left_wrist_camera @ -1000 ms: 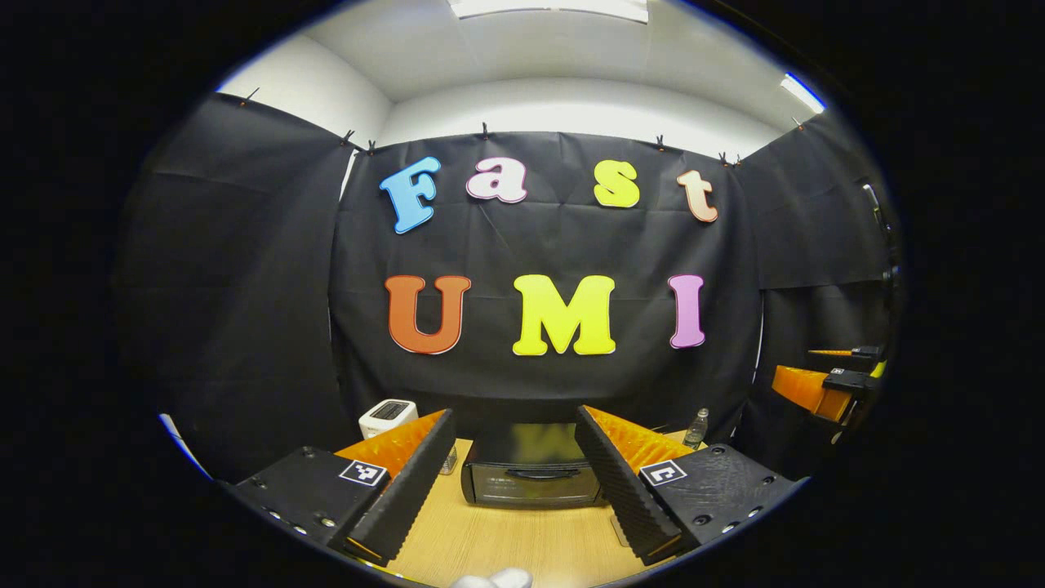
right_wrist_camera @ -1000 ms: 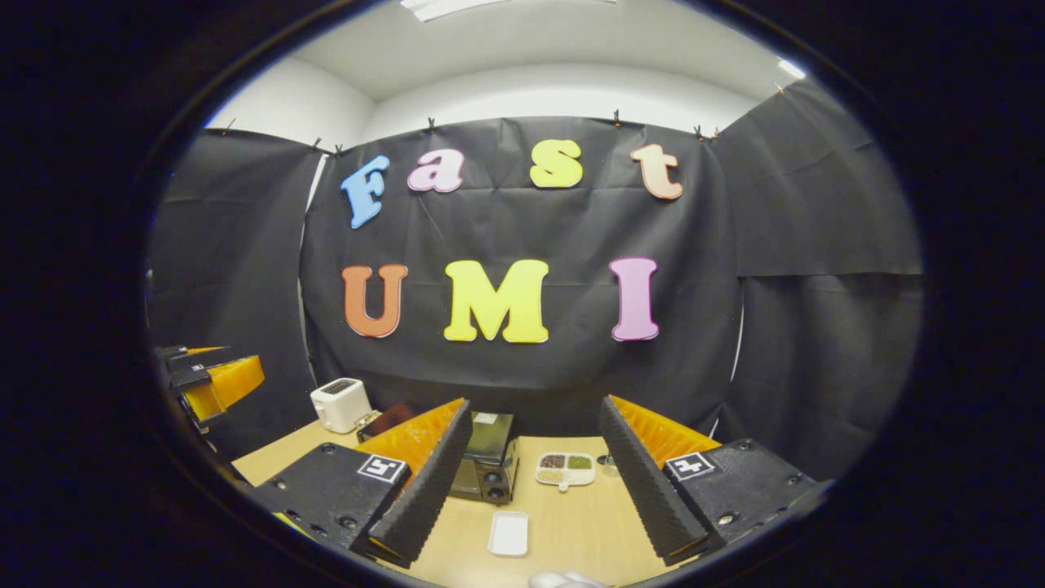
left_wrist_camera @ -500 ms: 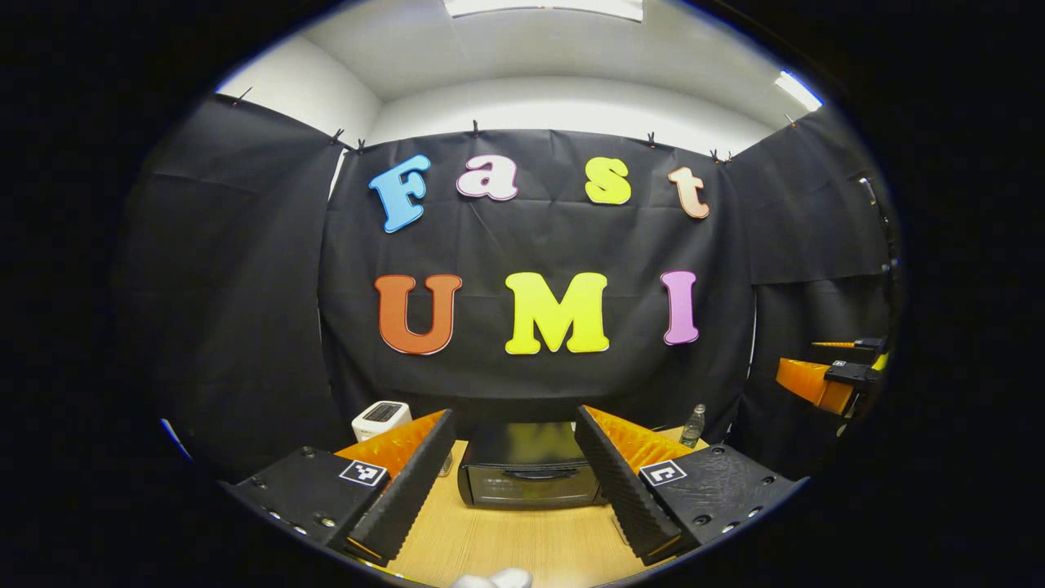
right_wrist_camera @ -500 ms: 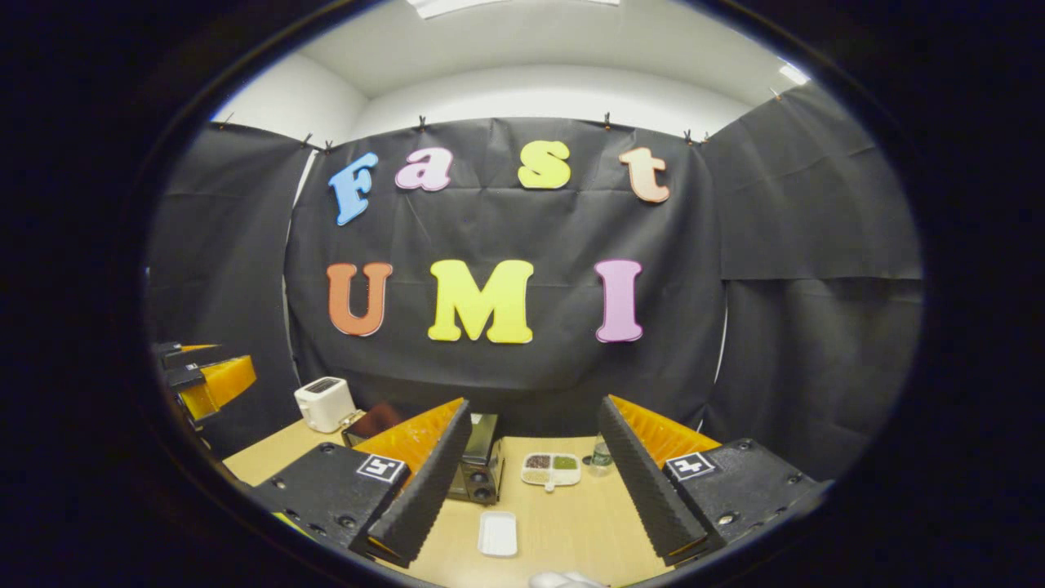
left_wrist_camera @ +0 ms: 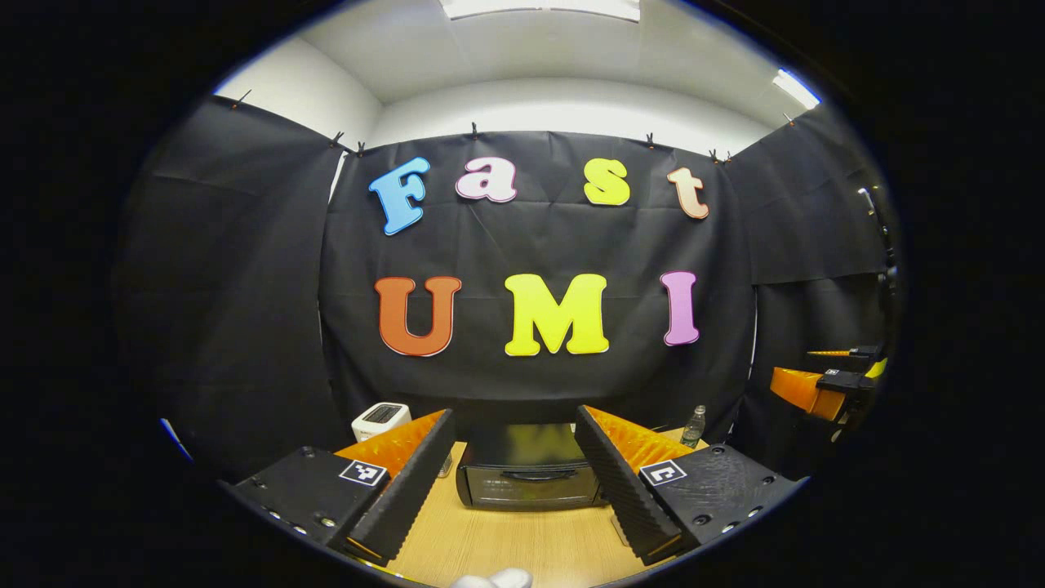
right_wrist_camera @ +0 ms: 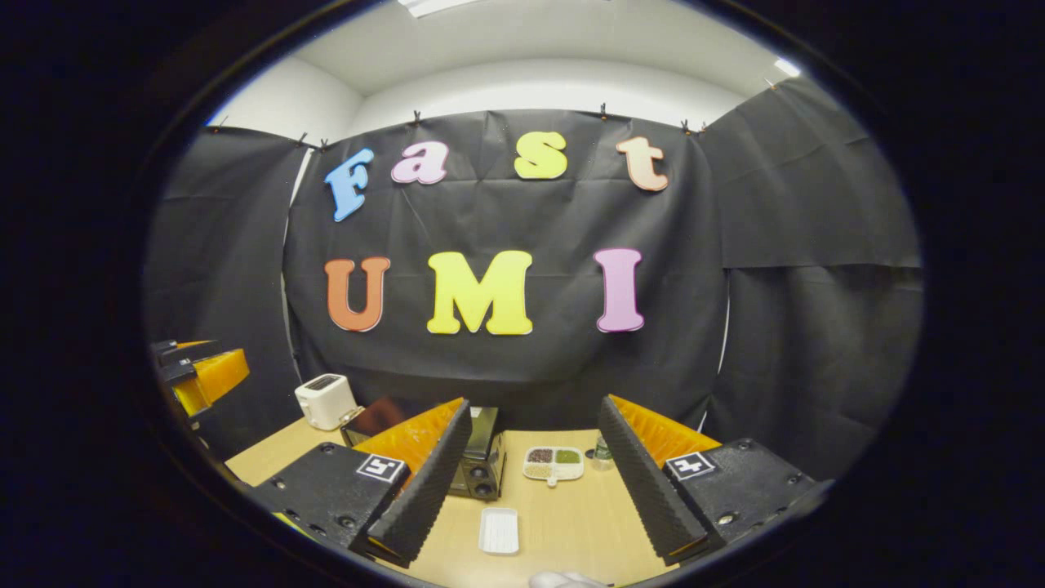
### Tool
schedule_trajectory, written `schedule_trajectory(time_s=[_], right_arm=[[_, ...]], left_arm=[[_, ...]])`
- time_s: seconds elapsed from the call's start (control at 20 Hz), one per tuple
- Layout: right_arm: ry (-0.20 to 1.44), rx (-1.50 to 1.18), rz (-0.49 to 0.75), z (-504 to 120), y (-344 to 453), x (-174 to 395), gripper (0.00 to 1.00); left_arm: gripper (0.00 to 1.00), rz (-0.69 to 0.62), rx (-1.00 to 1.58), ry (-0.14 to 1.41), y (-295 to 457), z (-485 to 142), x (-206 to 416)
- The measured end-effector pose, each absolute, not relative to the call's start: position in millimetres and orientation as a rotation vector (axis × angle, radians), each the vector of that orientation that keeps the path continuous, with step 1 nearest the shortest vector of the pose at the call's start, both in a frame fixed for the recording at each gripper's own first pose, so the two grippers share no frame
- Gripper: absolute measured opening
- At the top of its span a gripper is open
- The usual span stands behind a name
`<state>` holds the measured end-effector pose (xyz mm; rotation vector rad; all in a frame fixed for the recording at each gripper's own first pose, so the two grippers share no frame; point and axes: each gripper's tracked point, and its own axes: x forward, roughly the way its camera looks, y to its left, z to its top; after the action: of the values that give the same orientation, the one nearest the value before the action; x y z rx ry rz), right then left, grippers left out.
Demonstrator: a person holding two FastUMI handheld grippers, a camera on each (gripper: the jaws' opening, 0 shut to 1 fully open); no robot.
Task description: Open the electric oven with the left hand, put the food in, and close the electric oven.
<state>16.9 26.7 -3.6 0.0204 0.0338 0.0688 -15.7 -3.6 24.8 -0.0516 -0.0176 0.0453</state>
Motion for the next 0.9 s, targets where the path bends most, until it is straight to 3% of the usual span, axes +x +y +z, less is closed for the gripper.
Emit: schedule_trajectory(time_s=[0.9], right_arm=[[0.066,0.034,0.116,-19,23,27,0.91]], left_arm=[[0.97,0.069,-0.043,0.021,-14,14,-13]])
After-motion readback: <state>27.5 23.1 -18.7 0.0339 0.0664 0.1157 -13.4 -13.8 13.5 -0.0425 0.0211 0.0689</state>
